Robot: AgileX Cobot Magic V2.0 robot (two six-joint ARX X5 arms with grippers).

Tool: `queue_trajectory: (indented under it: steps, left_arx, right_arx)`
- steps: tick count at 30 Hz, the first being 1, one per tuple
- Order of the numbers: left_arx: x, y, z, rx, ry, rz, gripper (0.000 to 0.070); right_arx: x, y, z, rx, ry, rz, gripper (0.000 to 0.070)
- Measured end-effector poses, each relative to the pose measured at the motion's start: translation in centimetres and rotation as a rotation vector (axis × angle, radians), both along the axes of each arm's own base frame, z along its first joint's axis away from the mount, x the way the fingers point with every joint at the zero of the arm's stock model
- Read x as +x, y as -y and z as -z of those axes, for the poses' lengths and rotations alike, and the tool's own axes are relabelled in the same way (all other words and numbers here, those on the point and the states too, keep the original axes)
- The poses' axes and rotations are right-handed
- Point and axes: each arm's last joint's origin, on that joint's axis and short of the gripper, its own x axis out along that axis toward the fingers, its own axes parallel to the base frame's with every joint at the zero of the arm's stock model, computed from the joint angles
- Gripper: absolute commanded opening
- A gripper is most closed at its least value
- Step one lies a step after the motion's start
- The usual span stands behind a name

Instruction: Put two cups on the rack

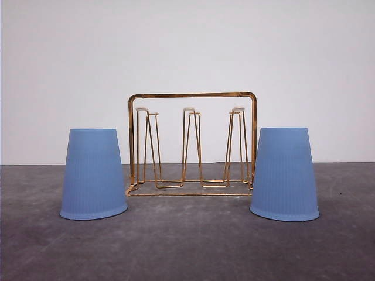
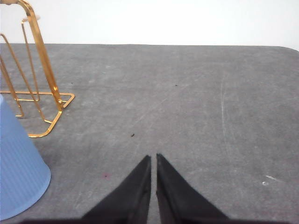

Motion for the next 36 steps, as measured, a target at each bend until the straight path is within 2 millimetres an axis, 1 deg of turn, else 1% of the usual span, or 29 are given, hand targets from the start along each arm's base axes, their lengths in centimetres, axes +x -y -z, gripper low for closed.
queue_trajectory:
  steps: [5,10,12,14,16,18,20,23,26,29,31,32,35,36]
  left_arx:
    - [0.1,0.0,-0.7,-0.033,0.067,-0.005,0.0]
    - [0.1,0.1,-1.1,-0.196,0.098,0.008,0.0]
    - [0.1,0.1,-1.6,-0.277,0.133,0.004,0.0]
    - [-0.1,0.1,-2.3,-0.327,0.142,0.003,0.0003]
    - [-0.5,0.1,-3.9,-0.355,0.158,0.004,0.0003]
    - [-1.2,0.1,-6.1,-0.37,0.171,0.001,0.0003]
    - [-2.0,0.0,-8.4,-0.375,0.164,-0.01,0.0003]
    - [-2.7,0.0,-10.9,-0.372,0.085,-0.022,0.0003]
    - [-3.2,0.1,-12.6,-0.346,-0.054,-0.029,0.0003]
    - [-3.5,0.2,-14.2,-0.296,-0.186,-0.009,0.0003]
    - [-3.5,0.3,-14.9,-0.26,-0.272,0.024,0.0003]
    - [-3.3,0.3,-15.2,-0.242,-0.319,0.051,0.0003]
    - [-2.3,0.6,-15.3,-0.212,-0.444,0.132,0.0003]
    - [-1.8,0.7,-15.2,-0.204,-0.474,0.161,0.0003]
  right_arx:
    - [0.0,0.0,0.0,0.001,0.001,-0.001,0.0017]
    - [0.0,0.0,-0.4,0.066,0.028,0.009,0.0007]
    - [-0.1,0.0,-0.9,0.118,0.032,0.016,0.0007]
    - [-0.4,0.0,-2.3,0.165,0.063,0.019,0.0007]
    - [-0.9,0.0,-4.4,0.209,0.117,0.001,0.0007]
    - [-1.6,-0.1,-6.8,0.242,0.17,-0.026,0.0007]
    - [-2.4,-0.1,-9.0,0.258,0.185,-0.039,0.0007]
    - [-3.3,0.0,-11.7,0.264,0.142,-0.037,0.0007]
    - [-4.1,-0.1,-14.3,0.252,0.083,-0.054,0.0007]
    - [-4.4,-0.2,-16.3,0.225,-0.009,-0.098,0.0007]
    - [-3.9,-0.4,-16.7,0.211,-0.104,-0.134,0.0007]
    - [-3.4,-0.4,-16.6,0.202,-0.166,-0.154,0.0007]
    - [-1.9,-0.7,-15.5,0.17,-0.319,-0.204,0.0007]
    - [-1.6,-0.7,-15.2,0.154,-0.346,-0.216,0.0007]
